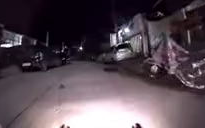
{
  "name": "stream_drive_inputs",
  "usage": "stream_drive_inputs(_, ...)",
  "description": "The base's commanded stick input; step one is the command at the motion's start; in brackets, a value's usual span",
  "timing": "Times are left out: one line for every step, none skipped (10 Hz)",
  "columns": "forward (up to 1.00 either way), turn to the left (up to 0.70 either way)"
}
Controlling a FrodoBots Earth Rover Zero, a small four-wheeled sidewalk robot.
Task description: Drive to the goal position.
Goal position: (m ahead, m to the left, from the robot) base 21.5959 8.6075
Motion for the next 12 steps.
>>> stream_drive_inputs(0.85,0.00)
stream_drive_inputs(0.85,0.00)
stream_drive_inputs(0.85,0.00)
stream_drive_inputs(0.85,0.00)
stream_drive_inputs(0.85,0.00)
stream_drive_inputs(0.85,0.00)
stream_drive_inputs(0.85,0.00)
stream_drive_inputs(0.85,0.00)
stream_drive_inputs(0.85,0.11)
stream_drive_inputs(0.85,0.31)
stream_drive_inputs(0.85,0.00)
stream_drive_inputs(0.85,0.00)
